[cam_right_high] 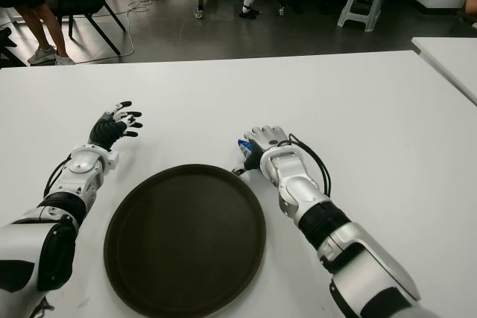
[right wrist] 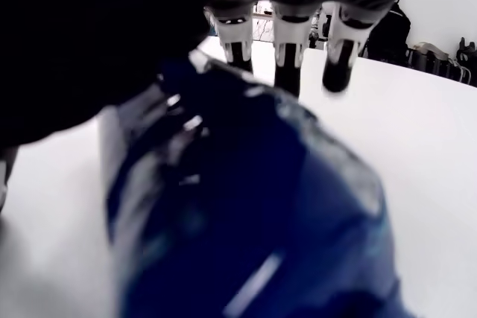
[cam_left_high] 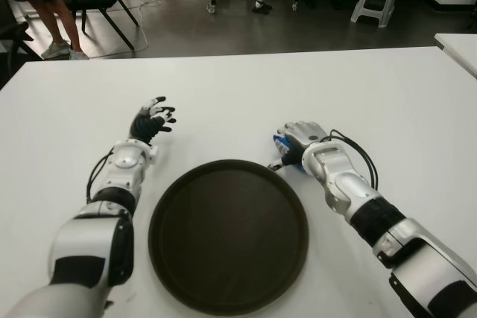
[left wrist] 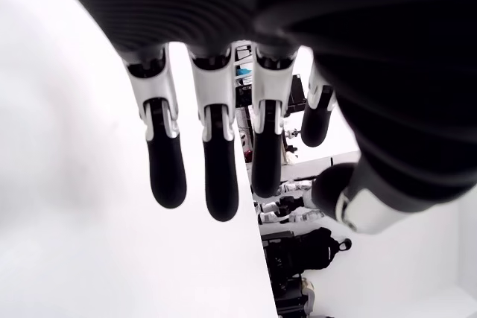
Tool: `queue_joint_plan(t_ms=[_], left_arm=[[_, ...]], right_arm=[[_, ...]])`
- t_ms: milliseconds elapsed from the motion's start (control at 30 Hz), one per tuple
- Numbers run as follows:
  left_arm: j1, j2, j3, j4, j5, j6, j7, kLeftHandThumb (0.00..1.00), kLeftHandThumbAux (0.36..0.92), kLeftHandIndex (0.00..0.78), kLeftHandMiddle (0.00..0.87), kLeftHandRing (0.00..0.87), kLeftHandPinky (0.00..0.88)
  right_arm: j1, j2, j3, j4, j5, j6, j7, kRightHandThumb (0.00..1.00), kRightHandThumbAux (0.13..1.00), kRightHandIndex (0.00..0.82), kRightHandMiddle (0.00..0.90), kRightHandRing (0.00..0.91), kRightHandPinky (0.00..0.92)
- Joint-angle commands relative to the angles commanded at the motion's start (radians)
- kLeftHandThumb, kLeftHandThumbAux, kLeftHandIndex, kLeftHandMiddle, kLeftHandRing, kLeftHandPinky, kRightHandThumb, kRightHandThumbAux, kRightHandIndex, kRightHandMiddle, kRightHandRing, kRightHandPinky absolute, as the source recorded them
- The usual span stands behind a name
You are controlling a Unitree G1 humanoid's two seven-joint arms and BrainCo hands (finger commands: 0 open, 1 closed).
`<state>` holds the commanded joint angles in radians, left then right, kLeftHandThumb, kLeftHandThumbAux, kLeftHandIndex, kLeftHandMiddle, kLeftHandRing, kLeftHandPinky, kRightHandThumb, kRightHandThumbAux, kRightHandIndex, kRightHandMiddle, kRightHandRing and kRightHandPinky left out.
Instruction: Pick up the Oreo
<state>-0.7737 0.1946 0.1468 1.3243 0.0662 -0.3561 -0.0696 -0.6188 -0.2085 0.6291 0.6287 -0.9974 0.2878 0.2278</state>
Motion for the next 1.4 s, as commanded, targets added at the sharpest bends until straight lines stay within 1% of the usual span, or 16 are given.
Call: queue_joint_plan(t_ms=[233,367,700,767,1067,1167,1267,1400], left_arm=[[0.0,0.003,-0.013,0.0,0.014,-0.003,0.016,0.437,0.6,0.148,0.282,0.345,0.402],[-0.002,0.004,-0.018,0.0,0.016,0.001,0.022,0.429,0.604,0.145,0.28,0.343,0.399],[-0.001,0.005,-0.011,0.0,0.005,0.007,0.015,0.433,0.591,0.131,0.279,0.338,0.394],[-0.001,0.006,-0.01,-0.001,0.004,0.007,0.015,0.44,0.592,0.128,0.276,0.336,0.395],[-0.001,0.01,-0.027,-0.001,0.022,0.005,0.04,0.408,0.629,0.132,0.272,0.33,0.376],[-0.001,0.01,-0.028,-0.002,0.025,0.005,0.044,0.407,0.633,0.128,0.27,0.328,0.374],[0.0,0.009,-0.022,-0.002,0.021,0.006,0.045,0.404,0.629,0.123,0.267,0.323,0.374],[0.0,0.009,-0.018,-0.003,0.018,0.006,0.046,0.413,0.631,0.128,0.27,0.326,0.387]], right_arm=[[-0.019,0.006,0.005,0.03,0.012,0.006,0.007,0.0,0.432,0.031,0.045,0.048,0.072],[-0.024,0.01,0.006,0.034,0.016,0.017,0.013,0.0,0.435,0.036,0.049,0.059,0.087],[-0.031,0.014,0.011,0.043,0.018,0.025,0.008,0.0,0.441,0.026,0.046,0.062,0.103],[-0.031,0.015,0.011,0.039,0.02,0.027,0.009,0.0,0.438,0.028,0.048,0.059,0.086],[-0.034,0.019,0.009,0.033,0.034,0.05,0.029,0.0,0.44,0.039,0.055,0.069,0.095],[-0.035,0.02,0.01,0.031,0.036,0.055,0.038,0.0,0.44,0.036,0.051,0.062,0.08],[-0.046,0.018,0.014,0.04,0.04,0.055,0.065,0.0,0.446,0.029,0.044,0.051,0.066],[-0.051,0.015,0.022,0.039,0.035,0.056,0.084,0.0,0.451,0.03,0.044,0.048,0.067]])
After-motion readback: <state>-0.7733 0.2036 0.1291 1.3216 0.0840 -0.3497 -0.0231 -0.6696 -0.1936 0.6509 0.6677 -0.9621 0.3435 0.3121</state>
